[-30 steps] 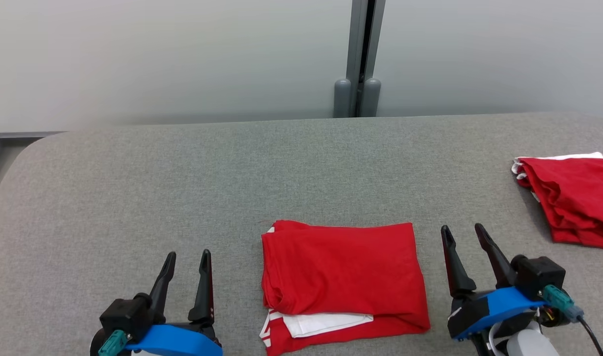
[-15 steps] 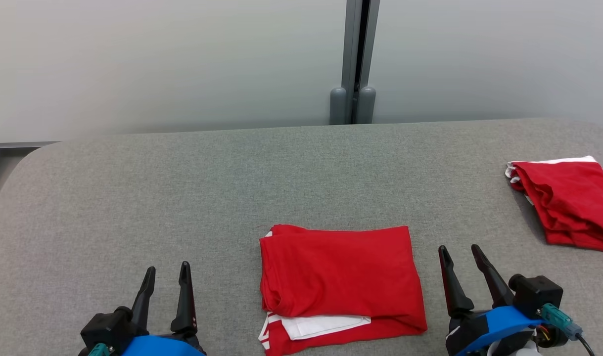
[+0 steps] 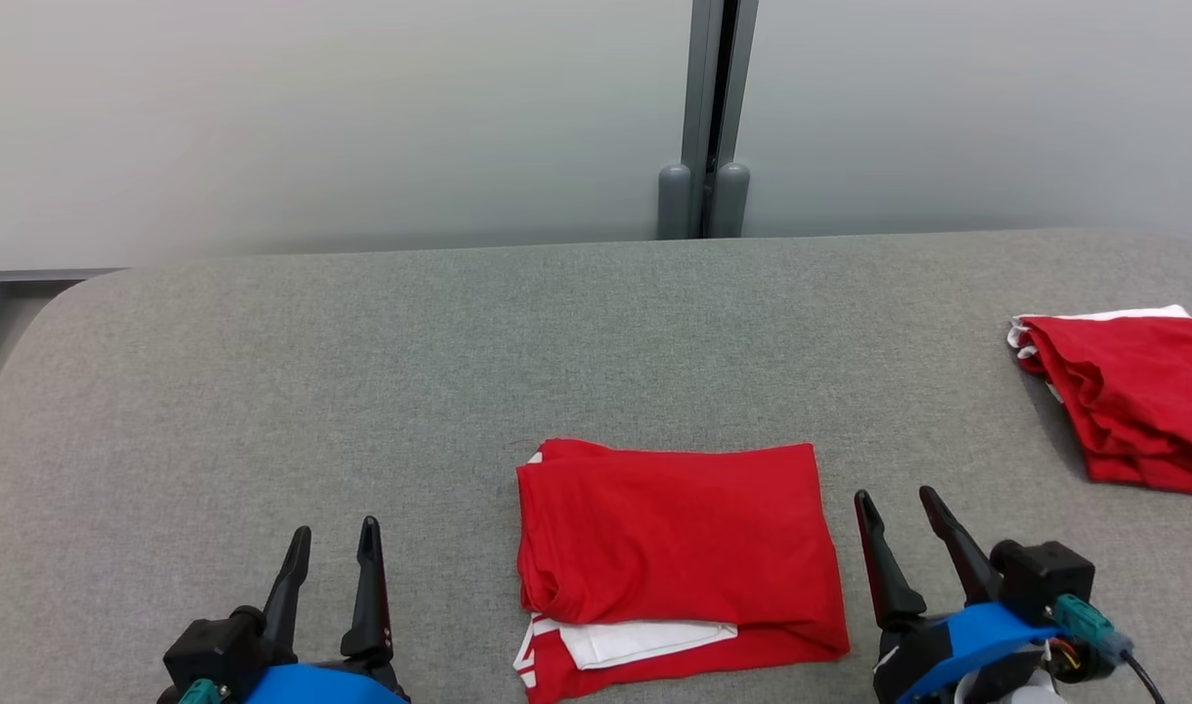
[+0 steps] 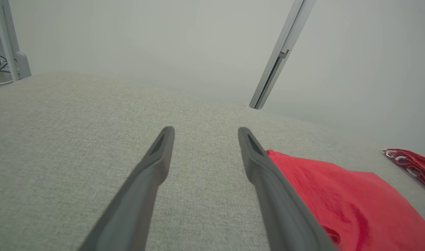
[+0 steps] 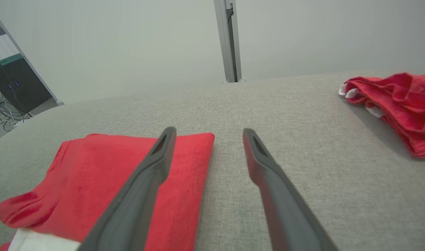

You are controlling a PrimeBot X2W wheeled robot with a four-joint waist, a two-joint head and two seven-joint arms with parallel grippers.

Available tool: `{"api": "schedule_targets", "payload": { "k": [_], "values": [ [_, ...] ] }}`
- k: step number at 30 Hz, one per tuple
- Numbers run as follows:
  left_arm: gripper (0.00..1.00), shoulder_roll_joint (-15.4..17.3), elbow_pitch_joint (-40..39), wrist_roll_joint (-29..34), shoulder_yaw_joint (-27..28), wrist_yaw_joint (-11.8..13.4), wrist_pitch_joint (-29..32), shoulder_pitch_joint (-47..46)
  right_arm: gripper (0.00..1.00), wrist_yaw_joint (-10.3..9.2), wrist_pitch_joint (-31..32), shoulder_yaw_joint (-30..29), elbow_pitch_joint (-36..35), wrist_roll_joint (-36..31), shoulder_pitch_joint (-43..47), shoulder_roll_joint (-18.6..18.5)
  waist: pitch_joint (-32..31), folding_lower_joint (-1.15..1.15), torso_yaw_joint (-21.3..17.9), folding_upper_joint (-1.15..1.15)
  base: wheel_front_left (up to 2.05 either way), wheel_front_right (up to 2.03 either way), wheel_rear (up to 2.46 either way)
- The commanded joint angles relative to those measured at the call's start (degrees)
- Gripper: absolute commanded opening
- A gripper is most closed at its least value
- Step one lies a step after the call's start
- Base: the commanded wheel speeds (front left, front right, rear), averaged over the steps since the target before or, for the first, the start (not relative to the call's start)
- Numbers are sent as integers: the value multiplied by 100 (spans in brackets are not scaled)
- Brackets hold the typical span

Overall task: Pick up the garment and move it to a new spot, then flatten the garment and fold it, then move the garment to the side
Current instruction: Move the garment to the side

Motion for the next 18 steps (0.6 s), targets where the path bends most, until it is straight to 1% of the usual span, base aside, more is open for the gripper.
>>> {"api": "schedule_targets", "payload": {
  "k": [1, 4, 6, 10, 13, 18],
  "values": [
    [100, 6, 6, 28, 5, -8, -14, 6, 100, 1, 28, 0, -19, -32, -94, 1, 12, 0, 6, 0, 0, 0, 0],
    [100, 28, 2, 58, 27, -8, -14, -22, 100, 1, 242, -64, -80, -199, -249, -1, 44, 0, 18, 0, 0, 0, 0],
    [100, 44, -7, 65, 46, -3, -14, -43, 100, 1, 526, -103, -94, -367, -343, 1, 61, 0, 36, 0, 0, 0, 0],
    [100, 43, -19, 110, 55, -3, -14, -83, 100, 1, 1339, -223, -57, -671, -575, 1, 121, 0, 118, 0, 0, 0, 0],
    [100, 9, -9, 97, 32, -37, -14, -118, 100, 1, 1978, -275, 65, -772, -696, -45, 180, 0, 233, 0, 0, 0, 0],
    [100, -50, 4, 77, 12, -55, -14, -173, 100, 1, 2791, -309, 331, -731, -847, -140, 322, 0, 469, 0, 0, 0, 0]
  ]
}}
